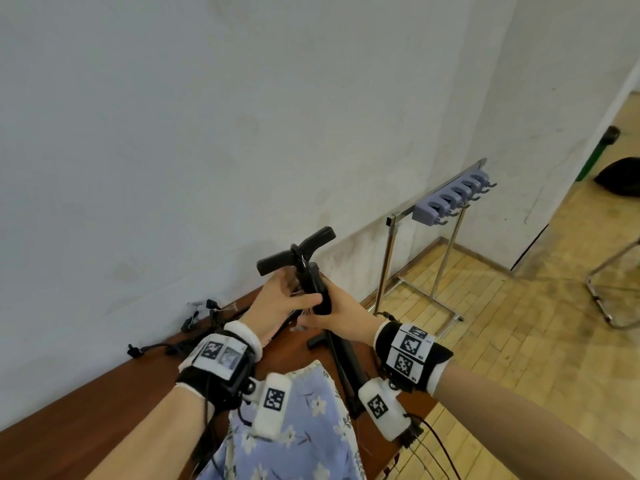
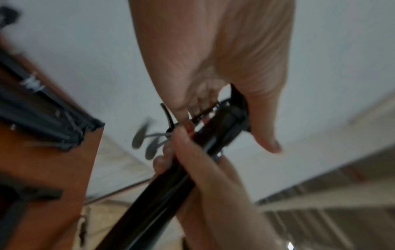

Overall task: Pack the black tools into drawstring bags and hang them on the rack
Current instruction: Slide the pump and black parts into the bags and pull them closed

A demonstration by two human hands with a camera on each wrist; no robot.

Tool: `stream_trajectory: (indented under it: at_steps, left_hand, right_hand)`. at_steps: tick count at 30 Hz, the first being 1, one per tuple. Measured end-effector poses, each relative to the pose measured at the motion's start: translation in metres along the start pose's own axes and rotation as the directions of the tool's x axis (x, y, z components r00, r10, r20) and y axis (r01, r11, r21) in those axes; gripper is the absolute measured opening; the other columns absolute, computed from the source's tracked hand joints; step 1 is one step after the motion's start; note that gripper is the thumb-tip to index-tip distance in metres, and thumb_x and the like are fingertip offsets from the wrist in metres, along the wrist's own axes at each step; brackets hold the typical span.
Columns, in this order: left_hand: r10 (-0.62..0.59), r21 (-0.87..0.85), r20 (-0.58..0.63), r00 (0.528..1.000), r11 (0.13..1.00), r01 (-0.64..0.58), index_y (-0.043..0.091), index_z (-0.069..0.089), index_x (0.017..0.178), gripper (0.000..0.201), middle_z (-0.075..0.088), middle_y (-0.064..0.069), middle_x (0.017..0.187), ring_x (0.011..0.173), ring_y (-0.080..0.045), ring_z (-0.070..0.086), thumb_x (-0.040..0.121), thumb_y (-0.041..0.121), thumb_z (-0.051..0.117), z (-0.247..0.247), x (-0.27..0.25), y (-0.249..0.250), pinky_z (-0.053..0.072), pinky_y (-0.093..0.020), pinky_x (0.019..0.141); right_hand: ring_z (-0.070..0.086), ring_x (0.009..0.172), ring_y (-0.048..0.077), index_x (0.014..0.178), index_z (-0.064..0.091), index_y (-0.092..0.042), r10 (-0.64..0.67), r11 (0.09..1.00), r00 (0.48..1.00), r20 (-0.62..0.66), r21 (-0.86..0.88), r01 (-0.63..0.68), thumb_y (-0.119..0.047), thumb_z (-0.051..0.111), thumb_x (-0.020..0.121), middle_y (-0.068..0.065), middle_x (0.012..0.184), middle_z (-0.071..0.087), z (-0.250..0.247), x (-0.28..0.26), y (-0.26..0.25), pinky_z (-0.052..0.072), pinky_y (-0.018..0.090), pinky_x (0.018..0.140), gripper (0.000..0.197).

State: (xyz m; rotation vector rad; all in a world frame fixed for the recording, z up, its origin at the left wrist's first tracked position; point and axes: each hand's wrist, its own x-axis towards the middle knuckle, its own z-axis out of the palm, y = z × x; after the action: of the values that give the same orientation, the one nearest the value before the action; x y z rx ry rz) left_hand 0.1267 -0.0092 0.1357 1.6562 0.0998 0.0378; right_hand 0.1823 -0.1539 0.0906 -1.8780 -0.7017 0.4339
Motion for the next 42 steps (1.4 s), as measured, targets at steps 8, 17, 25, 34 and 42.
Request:
stream_trajectory:
  at_steps: [8, 17, 25, 34, 42]
  left_hand:
    - [-0.008, 0.142, -0.185, 0.983, 0.989, 0.035, 0.008, 0.064, 0.106, 0.041, 0.071, -0.001, 0.101, 0.1, -0.013, 0.066, 0.071, 0.019, 0.081, 0.014, 0.023, 0.01, 0.047, -0.042, 0.101]
    - [0.126, 0.404, -0.377, 0.918, 0.914, 0.04, 0.012, 0.064, 0.102, 0.047, 0.07, 0.001, 0.1, 0.097, -0.015, 0.065, 0.068, 0.039, 0.082, 0.023, 0.026, 0.008, 0.05, -0.033, 0.093]
    - [0.204, 0.491, -0.389, 0.898, 0.871, 0.014, 0.018, 0.06, 0.107, 0.053, 0.062, 0.011, 0.101, 0.094, -0.003, 0.057, 0.066, 0.043, 0.082, 0.006, 0.026, 0.015, 0.044, -0.019, 0.089]
    - [0.046, 0.361, -0.357, 0.933, 0.928, 0.092, 0.017, 0.067, 0.097, 0.035, 0.07, 0.004, 0.095, 0.092, -0.01, 0.066, 0.074, 0.042, 0.077, -0.025, 0.038, -0.01, 0.051, -0.026, 0.085]
    - [-0.033, 0.352, -0.28, 0.959, 0.926, 0.134, 0.023, 0.062, 0.106, 0.049, 0.055, 0.0, 0.123, 0.121, -0.016, 0.049, 0.07, 0.052, 0.075, -0.036, 0.037, -0.019, 0.04, -0.038, 0.105]
  right_hand:
    - [0.051, 0.124, 0.005, 0.147, 0.032, -0.024, -0.063, 0.997, 0.998, 0.021, -0.037, 0.064, -0.036, 0.073, 0.081, -0.008, 0.137, 0.053, 0.001, 0.018, -0.001, 0.042, 0.029, 0.107, 0.078]
    - [0.065, 0.099, 0.007, 0.115, 0.063, -0.023, -0.037, 0.999, 0.999, -0.018, -0.039, 0.036, -0.03, 0.078, 0.077, -0.005, 0.106, 0.07, -0.008, 0.023, 0.0, 0.052, 0.027, 0.089, 0.042]
    - [0.065, 0.089, -0.003, 0.117, 0.042, -0.01, -0.037, 0.985, 0.99, -0.137, 0.16, 0.059, -0.021, 0.082, 0.074, -0.003, 0.105, 0.066, 0.004, 0.025, 0.006, 0.053, 0.017, 0.079, 0.06]
    - [0.061, 0.105, -0.001, 0.122, 0.055, -0.019, -0.032, 0.996, 0.999, -0.026, 0.082, 0.034, -0.025, 0.085, 0.071, -0.008, 0.112, 0.066, 0.025, 0.061, 0.004, 0.048, 0.025, 0.095, 0.06]
    - [0.066, 0.092, -0.003, 0.112, 0.064, -0.017, -0.026, 0.987, 0.991, -0.134, 0.153, 0.046, -0.012, 0.08, 0.073, -0.007, 0.098, 0.071, 0.04, 0.065, 0.008, 0.049, 0.008, 0.075, 0.042]
